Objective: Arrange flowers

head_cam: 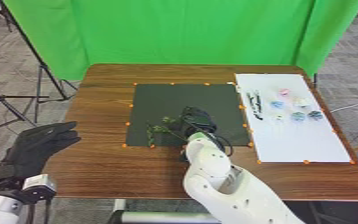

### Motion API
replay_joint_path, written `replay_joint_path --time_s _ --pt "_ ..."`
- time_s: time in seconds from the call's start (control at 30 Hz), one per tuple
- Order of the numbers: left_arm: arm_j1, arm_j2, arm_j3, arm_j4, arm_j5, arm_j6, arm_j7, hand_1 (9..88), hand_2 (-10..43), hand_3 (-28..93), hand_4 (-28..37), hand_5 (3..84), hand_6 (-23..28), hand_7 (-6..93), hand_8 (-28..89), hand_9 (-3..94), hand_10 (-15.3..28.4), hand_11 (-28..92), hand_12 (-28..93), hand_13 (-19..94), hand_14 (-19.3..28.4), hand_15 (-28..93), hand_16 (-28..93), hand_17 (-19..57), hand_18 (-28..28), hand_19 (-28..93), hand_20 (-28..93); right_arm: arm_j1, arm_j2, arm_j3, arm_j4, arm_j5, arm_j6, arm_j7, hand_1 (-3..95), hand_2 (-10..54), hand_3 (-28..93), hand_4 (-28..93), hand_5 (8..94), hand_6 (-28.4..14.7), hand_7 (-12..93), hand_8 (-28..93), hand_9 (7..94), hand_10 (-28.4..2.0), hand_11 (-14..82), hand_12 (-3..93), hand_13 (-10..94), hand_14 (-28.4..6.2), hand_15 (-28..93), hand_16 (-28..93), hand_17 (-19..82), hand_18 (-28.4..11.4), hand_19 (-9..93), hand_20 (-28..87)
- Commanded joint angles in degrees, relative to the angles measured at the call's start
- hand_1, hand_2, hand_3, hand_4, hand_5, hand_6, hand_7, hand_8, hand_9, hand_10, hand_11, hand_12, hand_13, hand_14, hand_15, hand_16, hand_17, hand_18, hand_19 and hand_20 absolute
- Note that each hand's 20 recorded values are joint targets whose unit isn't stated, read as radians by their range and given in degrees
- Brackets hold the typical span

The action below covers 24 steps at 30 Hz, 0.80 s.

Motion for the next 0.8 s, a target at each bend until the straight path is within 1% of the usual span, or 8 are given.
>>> replay_joint_path --time_s 0.03,0.1,0.2,0.3,0.47,0.53,0.7,0.8 --pt "1.1 -0.47 0.01 -0.28 0.19 -0.60 -0.18 32.5 3.8 79 -13.3 54.3 15.3 15.4 -9 45.3 22.0 43 11 31 26.0 63 -13 -8.7 20.4 59 15 0.3 0.9 0.2 -0.7 -0.3 2.0 0.1 25.7 -1.9 69 -22 77.7 -10.1 36 -9 77.6 -20.1 58.0 24.9 85 -9.7 79 25 50 -22.8 93 -26" --pt "1.4 -0.39 0.07 -0.35 -0.02 -0.21 0.25 32.5 3.8 79 -13.3 54.3 15.4 15.3 -9 45.2 22.0 43 11 31 26.0 63 -13 -8.7 20.4 59 15 0.2 1.4 0.2 -1.1 -0.3 3.3 -0.2 25.7 -1.7 69 -22 77.4 -10.3 35 -10 77.0 -20.3 57.6 24.9 84 -10.0 79 25 50 -23.0 93 -26" --pt "2.4 -1.00 -0.36 -0.53 -0.17 0.07 0.72 32.5 3.9 79 -13.4 54.2 15.4 15.2 -9 45.3 22.0 43 11 31 26.0 63 -13 -8.7 20.4 59 15 0.5 2.6 0.3 -2.2 0.1 5.6 -0.5 25.5 -1.1 70 -22 77.3 -10.3 35 -10 76.8 -20.5 57.3 24.9 84 -10.4 79 25 50 -22.8 92 -26" --pt "4.2 -1.04 -0.76 -0.94 -0.63 0.79 2.13 32.4 3.9 79 -13.3 54.2 15.4 15.2 -9 45.2 22.0 43 11 31 26.0 63 -13 -8.7 20.4 59 15 1.3 4.9 0.6 -4.1 1.9 7.7 -1.0 25.1 -0.3 70 -21 77.4 -10.3 35 -10 76.6 -20.8 56.9 24.8 84 -10.6 79 25 50 -22.7 91 -27" --pt "5.2 -0.85 -1.03 -1.16 -0.97 1.61 3.47 32.2 3.9 79 -13.3 54.2 15.4 15.1 -9 45.1 22.0 43 11 31 26.1 63 -13 -8.7 20.4 59 15 2.9 10.5 3.3 -7.8 4.7 8.8 -3.2 24.3 2.2 71 -21 76.2 -10.6 33 -10 74.6 -21.2 56.1 24.7 81 -12.4 78 25 49 -23.5 91 -27" --pt "5.7 -0.90 -1.12 -1.29 -1.09 1.91 3.82 32.3 3.9 79 -13.5 54.2 15.3 15.3 -9 45.1 22.0 43 11 31 26.1 63 -13 -8.7 20.4 59 15 3.5 12.2 4.8 -7.9 6.1 7.6 -4.2 24.3 3.2 72 -21 75.3 -10.5 32 -10 73.3 -21.7 55.2 24.4 79 -12.9 77 24 48 -23.7 92 -26" --pt "5.5 0.00 0.09 -0.83 -1.40 1.92 5.13 32.2 3.8 79 -13.7 54.2 15.4 15.2 -9 45.1 22.0 43 11 31 26.1 63 -13 -8.7 20.4 59 15 4.7 14.8 8.0 -5.7 9.1 5.5 -2.9 24.0 6.5 74 -21 73.7 -10.4 29 -10 71.1 -22.3 50.7 22.9 75 -14.4 76 23 46 -24.0 92 -26" --pt "5.1 0.00 0.31 -0.70 -1.24 1.56 5.05 32.1 3.8 79 -13.9 54.2 15.4 15.2 -9 45.1 22.0 43 11 31 26.1 63 -13 -8.7 20.4 59 15 3.4 15.5 10.6 -5.2 10.6 2.6 -2.6 23.1 8.3 74 -21 73.4 -10.7 27 -9 70.4 -22.5 49.9 22.5 74 -14.9 76 23 45 -24.4 92 -26"
